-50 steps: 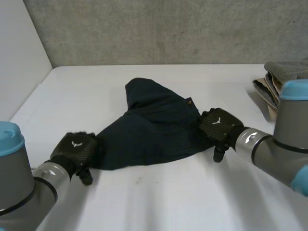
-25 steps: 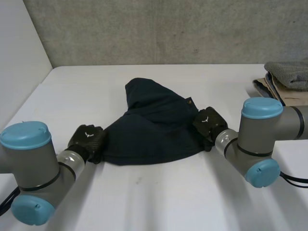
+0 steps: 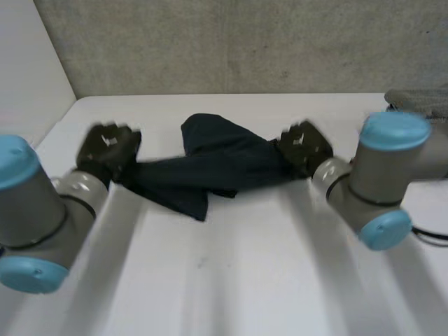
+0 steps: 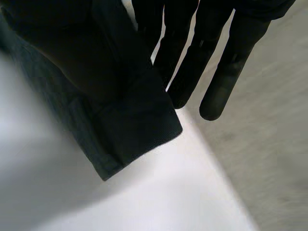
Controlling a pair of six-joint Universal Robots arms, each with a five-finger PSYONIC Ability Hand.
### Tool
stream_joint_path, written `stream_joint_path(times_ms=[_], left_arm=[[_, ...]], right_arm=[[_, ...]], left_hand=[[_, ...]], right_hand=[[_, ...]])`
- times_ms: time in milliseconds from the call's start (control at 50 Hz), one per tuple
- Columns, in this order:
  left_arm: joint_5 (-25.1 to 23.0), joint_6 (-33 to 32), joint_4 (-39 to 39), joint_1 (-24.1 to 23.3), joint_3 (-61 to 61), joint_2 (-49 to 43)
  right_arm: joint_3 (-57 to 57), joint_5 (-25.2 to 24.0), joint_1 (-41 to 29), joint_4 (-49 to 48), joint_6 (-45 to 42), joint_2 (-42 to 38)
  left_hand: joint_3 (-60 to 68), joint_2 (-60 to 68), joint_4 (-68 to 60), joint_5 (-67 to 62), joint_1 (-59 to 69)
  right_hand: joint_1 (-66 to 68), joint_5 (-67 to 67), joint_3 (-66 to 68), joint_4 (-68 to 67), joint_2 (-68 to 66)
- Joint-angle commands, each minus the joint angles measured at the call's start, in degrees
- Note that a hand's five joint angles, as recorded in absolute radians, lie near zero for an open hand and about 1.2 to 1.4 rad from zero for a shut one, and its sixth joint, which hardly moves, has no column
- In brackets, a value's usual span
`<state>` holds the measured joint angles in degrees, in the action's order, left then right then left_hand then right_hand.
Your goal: Fold the laundry.
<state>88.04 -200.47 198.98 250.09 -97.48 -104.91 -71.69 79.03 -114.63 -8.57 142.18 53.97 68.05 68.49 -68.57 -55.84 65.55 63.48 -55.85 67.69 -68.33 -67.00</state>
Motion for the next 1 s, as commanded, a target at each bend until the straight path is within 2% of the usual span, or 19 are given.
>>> stream_joint_path(times_ms=[20,120,160,240,320,440,520,600,620,660,680,720,740,780,860,1000], left_arm=[[-1.8,5.0,-9.9,0.2,12.0,15.0],[-3.0,7.7,-22.0,1.0,22.7,19.4],[-3.0,7.7,-28.1,1.5,27.2,18.9],[-2.7,6.9,-35.3,1.5,32.1,15.6],[-2.4,4.1,-39.1,1.6,34.5,9.3],[-2.7,-0.4,-38.6,1.2,37.1,-2.4],[-2.7,-3.1,-31.8,0.9,42.9,-12.1],[-3.1,-3.9,-18.7,1.4,51.0,-18.7],[-3.1,-3.5,-11.8,1.9,53.9,-19.4],[-2.8,-3.2,-4.3,2.2,56.2,-19.6],[-1.4,-2.5,3.3,2.6,57.0,-19.0],[-0.5,-1.3,8.9,2.9,56.3,-17.3],[0.2,0.7,14.3,2.9,54.9,-14.8],[0.6,3.4,18.6,3.2,52.9,-12.6],[-0.3,8.1,20.3,3.7,45.2,-9.5],[-3.2,8.3,16.3,4.3,28.2,-8.4]], right_arm=[[8.2,1.6,1.6,12.8,3.6,19.0],[18.8,3.8,1.8,24.4,3.6,21.6],[21.6,4.1,1.5,28.0,3.5,21.6],[25.5,4.6,1.0,35.6,1.6,18.6],[25.1,4.7,0.4,38.6,-0.5,14.9],[24.5,4.6,-0.2,35.9,0.0,8.4],[27.0,6.0,-1.0,27.0,0.8,2.3],[32.3,8.6,-1.7,11.2,1.1,-2.6],[34.0,9.6,-2.2,3.4,1.3,-3.2],[34.9,9.8,-2.3,-5.0,1.5,-3.1],[34.6,9.6,-2.2,-13.1,2.4,-2.5],[33.3,9.2,-1.9,-21.0,4.2,-1.2],[31.1,8.8,-1.7,-26.6,6.2,0.4],[28.8,7.7,-1.2,-31.6,8.4,1.7],[23.9,5.3,-1.0,-31.9,10.2,3.0],[17.5,6.7,-0.4,-22.1,8.1,1.4]], left_hand=[[11.9,11.5,-11.4,-14.2,14.5],[11.9,11.5,-11.4,-14.2,14.5],[11.9,11.5,-11.4,-14.2,14.5],[11.9,11.5,-11.4,-14.2,14.5],[11.9,11.5,-11.4,-14.2,14.5],[11.9,11.5,-11.4,-14.2,14.5],[11.9,11.5,-11.4,-14.2,14.5],[11.9,11.5,-11.4,-14.2,14.5],[11.9,11.5,-11.4,-14.2,14.5],[11.9,11.5,-11.4,-14.2,14.5],[11.9,11.5,-11.4,-14.2,14.5],[11.9,11.5,-11.4,-14.2,14.5],[11.9,11.5,-11.4,-14.2,14.5],[11.9,11.5,-11.4,-14.2,14.5],[11.9,11.5,-11.4,-14.2,14.5],[11.9,11.5,-11.4,-14.2,14.5]], right_hand=[[16.5,-14.2,12.3,-11.7,-13.0],[16.5,-14.2,12.3,-11.7,-13.0],[16.5,-14.2,12.3,-11.7,-13.0],[16.5,-14.2,12.3,-11.7,-13.0],[16.5,-14.2,12.3,-11.7,-13.0],[16.5,-14.2,12.3,-11.7,-13.0],[16.5,-14.2,12.3,-11.7,-13.0],[16.5,-14.2,12.3,-11.7,-13.0],[16.5,-14.2,12.3,-11.7,-13.0],[16.5,-14.2,12.3,-11.7,-13.0],[16.5,-14.2,12.3,-11.7,-13.0],[16.5,-14.2,12.3,-11.7,-13.0],[16.5,-14.2,12.3,-11.7,-13.0],[16.5,-14.2,12.3,-11.7,-13.0],[16.5,-14.2,12.3,-11.7,-13.0],[16.5,-14.2,12.3,-11.7,-13.0]])
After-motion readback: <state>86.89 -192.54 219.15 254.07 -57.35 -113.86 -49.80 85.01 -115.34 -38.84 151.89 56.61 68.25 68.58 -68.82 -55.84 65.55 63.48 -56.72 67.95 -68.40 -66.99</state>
